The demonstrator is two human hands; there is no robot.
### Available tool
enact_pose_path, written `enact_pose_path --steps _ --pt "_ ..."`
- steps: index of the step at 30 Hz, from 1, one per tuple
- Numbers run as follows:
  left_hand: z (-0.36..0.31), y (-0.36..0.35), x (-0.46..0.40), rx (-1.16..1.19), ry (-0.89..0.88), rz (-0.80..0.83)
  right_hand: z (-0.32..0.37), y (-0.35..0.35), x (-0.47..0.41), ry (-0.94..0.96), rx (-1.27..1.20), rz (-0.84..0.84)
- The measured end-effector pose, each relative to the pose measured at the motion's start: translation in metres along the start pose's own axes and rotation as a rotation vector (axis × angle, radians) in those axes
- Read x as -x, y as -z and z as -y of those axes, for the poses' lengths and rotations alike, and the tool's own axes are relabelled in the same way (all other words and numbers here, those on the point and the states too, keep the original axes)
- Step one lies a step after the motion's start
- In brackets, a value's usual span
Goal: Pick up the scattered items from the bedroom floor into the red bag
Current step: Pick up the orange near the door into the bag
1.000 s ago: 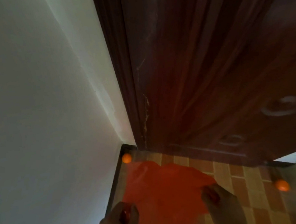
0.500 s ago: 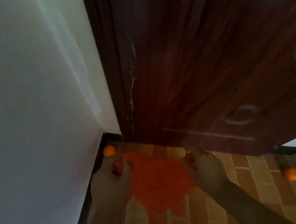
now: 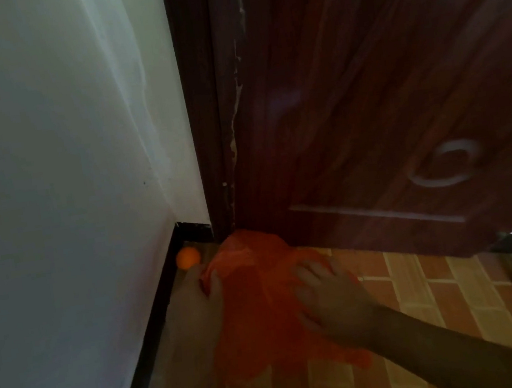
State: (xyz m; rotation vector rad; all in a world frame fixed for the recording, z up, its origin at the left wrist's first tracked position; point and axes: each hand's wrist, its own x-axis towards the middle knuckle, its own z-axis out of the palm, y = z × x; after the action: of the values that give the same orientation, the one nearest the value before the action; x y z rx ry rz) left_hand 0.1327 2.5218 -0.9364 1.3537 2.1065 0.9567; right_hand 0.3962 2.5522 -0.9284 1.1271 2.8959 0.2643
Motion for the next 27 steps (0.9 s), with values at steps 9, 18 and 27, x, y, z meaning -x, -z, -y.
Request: enact_pose_path --steps 9,18,27 --pt "-0.004 0.01 0.015 0.084 -0.115 -0.044 0.026 -0.035 -0.066 -0.261 -0.303 0.213" --pt "0.001 0.041 0.015 0.059 -0.045 -0.212 -0.006 -0.071 -0.095 -0.362 -0.176 0.197" --pt "-0.002 0.052 0.008 -0.009 -0.007 -0.295 -0.032 -0.111 -0.058 -0.3 -0.309 0.362"
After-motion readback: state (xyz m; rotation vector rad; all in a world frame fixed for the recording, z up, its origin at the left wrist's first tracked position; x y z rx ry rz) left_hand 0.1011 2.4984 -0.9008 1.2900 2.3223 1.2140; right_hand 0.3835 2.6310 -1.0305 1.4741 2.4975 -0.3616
